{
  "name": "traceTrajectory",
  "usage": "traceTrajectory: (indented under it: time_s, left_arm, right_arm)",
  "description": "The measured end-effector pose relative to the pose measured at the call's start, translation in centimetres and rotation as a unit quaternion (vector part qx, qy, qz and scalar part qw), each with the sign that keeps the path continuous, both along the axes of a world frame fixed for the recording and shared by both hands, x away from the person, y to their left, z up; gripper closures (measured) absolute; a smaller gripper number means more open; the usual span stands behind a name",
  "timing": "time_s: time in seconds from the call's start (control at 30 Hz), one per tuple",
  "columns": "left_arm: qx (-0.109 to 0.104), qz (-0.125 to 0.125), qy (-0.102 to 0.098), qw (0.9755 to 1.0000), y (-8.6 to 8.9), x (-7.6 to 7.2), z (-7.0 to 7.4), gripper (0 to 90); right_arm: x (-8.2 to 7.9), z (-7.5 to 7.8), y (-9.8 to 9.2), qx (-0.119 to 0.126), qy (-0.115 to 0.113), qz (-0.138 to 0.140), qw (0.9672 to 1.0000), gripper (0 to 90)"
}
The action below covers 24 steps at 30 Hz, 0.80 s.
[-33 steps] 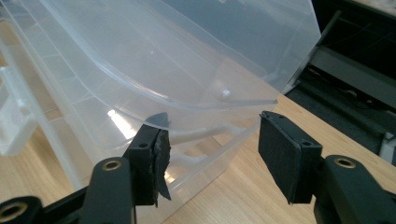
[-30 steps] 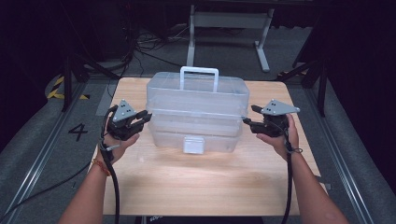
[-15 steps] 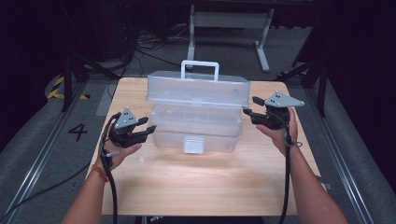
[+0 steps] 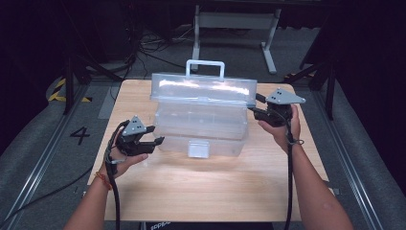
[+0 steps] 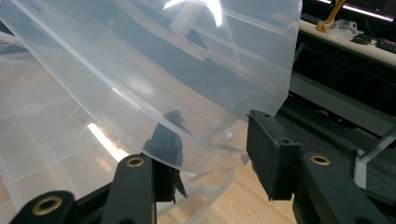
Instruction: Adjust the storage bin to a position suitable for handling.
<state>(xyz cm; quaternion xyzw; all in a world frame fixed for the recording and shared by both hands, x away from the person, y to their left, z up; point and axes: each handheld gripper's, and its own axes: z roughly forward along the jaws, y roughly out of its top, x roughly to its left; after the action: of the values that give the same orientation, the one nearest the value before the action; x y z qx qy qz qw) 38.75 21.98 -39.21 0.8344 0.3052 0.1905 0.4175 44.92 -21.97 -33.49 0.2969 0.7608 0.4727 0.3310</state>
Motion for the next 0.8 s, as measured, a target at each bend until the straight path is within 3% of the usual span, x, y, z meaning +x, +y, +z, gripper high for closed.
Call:
traceTrajectory:
  time_s: [0.23, 0.37, 0.57, 0.8]
  left_arm:
    - [-0.012, 0.007, -0.006, 0.9999, 0.2, -0.2, -0.4, 44.9]
    - [-0.007, 0.014, -0.012, 0.9998, 0.4, -1.0, -0.4, 41.5]
    - [0.002, 0.022, -0.004, 0.9998, 0.8, -2.4, -1.4, 37.5]
    - [0.052, 0.010, 0.026, 0.9983, 2.0, -4.3, -4.0, 35.5]
  right_arm:
    - [0.9, 0.5, -0.1, 0.020, -0.012, -0.007, 0.9997, 58.8]
    - [1.4, 0.9, -0.1, 0.029, -0.011, -0.011, 0.9995, 59.6]
    - [1.6, 1.1, 0.0, 0.031, -0.013, -0.020, 0.9992, 61.9]
    - [1.7, 1.1, 0.2, 0.026, -0.019, -0.032, 0.9990, 63.7]
